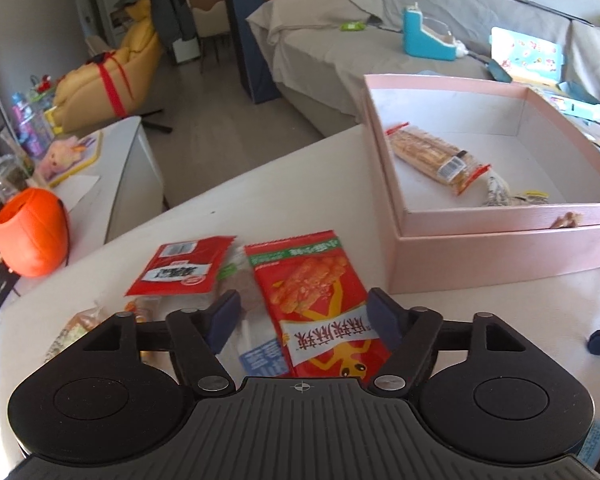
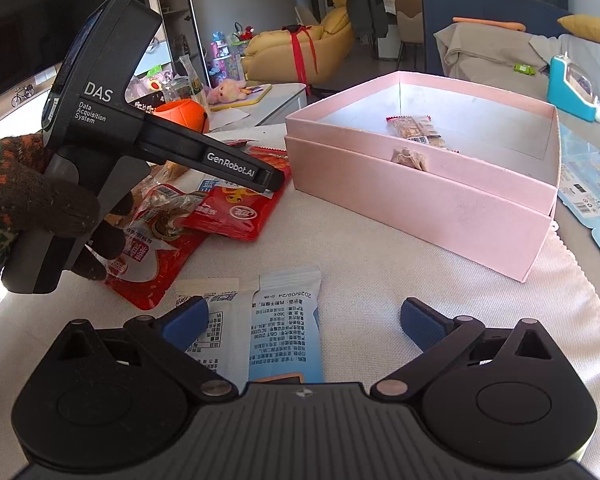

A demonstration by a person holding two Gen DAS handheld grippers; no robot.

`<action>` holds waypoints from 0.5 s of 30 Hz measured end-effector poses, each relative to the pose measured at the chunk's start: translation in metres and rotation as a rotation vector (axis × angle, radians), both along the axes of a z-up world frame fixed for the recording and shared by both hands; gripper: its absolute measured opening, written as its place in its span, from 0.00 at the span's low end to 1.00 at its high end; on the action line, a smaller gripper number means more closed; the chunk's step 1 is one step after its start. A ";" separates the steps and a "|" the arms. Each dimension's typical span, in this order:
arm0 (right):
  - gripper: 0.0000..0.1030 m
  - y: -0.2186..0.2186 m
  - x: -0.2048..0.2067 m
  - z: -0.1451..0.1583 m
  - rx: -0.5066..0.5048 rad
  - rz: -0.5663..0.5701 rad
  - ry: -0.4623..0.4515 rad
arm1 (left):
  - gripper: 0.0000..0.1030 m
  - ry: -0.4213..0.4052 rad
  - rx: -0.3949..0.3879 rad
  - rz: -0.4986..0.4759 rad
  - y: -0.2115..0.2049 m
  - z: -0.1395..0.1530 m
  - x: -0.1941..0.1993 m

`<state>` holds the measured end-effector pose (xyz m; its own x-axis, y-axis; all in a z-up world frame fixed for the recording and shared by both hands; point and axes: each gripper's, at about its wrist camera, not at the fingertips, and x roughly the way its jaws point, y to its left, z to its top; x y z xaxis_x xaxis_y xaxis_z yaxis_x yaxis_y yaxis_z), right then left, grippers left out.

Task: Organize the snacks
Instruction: 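Lift the red packet with the left tool while the right tool lifts the blue bag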

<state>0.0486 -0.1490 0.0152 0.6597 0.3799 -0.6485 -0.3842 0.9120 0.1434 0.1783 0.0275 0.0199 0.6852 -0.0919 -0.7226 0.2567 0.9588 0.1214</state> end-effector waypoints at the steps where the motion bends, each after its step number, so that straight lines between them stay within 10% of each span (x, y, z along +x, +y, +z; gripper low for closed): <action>1: 0.99 0.000 0.000 0.000 0.000 0.000 0.000 | 0.78 0.007 -0.008 0.011 0.003 0.000 0.000; 15: 0.99 0.000 0.000 0.000 0.002 0.002 0.000 | 0.92 0.027 -0.013 -0.043 -0.011 -0.007 0.014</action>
<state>0.0489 -0.1493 0.0149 0.6586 0.3825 -0.6480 -0.3860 0.9110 0.1454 0.1922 0.0169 0.0130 0.6605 -0.1304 -0.7394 0.3008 0.9483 0.1014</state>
